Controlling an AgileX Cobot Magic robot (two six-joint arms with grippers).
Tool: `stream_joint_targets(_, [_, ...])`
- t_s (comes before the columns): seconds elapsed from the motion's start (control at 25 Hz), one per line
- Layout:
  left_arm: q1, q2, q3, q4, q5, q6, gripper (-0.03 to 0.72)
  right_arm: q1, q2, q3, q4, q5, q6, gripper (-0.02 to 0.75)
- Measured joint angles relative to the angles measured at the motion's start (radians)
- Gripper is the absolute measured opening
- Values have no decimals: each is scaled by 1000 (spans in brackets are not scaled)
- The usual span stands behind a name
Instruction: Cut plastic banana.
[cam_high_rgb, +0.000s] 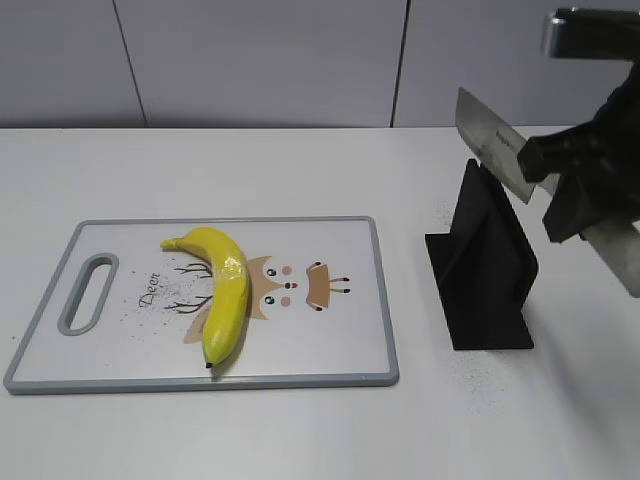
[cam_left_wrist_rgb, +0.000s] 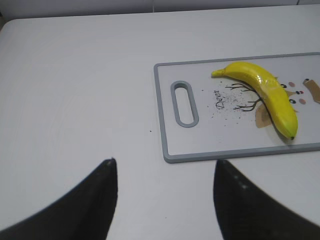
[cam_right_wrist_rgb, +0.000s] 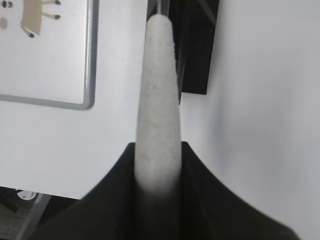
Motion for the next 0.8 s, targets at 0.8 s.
stream_joint_targets(0.8, [0, 359, -217, 42, -195, 62, 588, 0, 113, -366, -33, 190, -363, 157])
